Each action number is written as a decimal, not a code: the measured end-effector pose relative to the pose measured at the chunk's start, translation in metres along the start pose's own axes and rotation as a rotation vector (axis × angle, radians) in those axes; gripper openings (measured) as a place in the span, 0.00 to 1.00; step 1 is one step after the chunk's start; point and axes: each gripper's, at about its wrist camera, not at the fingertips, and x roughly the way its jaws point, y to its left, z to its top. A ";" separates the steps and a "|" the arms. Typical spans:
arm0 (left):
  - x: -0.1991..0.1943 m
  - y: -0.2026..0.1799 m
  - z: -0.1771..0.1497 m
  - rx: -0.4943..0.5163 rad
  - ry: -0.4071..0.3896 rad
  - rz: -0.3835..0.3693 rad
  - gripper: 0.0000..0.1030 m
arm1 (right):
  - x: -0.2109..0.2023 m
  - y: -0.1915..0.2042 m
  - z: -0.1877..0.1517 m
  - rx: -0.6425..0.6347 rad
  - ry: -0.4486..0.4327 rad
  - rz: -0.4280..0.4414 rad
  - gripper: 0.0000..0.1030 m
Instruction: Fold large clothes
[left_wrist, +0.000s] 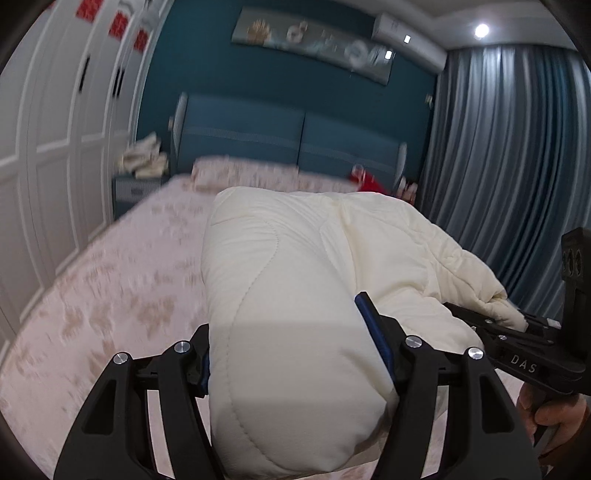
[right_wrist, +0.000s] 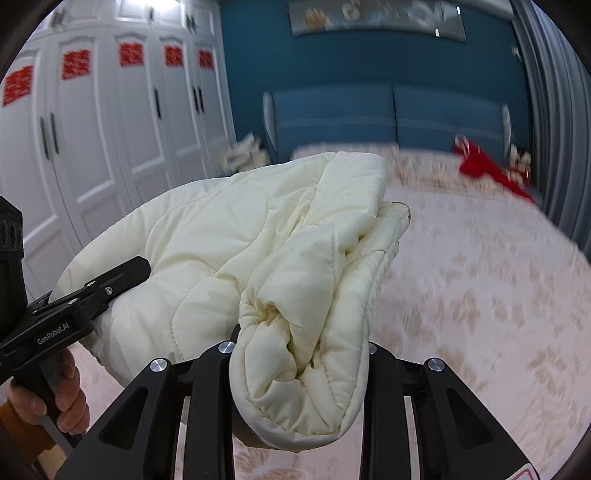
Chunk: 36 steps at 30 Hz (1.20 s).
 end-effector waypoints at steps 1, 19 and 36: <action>0.014 0.004 -0.009 -0.003 0.036 0.006 0.60 | 0.012 -0.004 -0.010 0.005 0.029 -0.008 0.26; 0.068 0.035 -0.131 -0.026 0.344 0.149 0.80 | 0.087 -0.030 -0.139 0.213 0.338 0.050 0.40; 0.042 0.013 -0.042 -0.030 0.437 0.430 0.85 | 0.031 0.000 -0.051 0.167 0.309 -0.024 0.19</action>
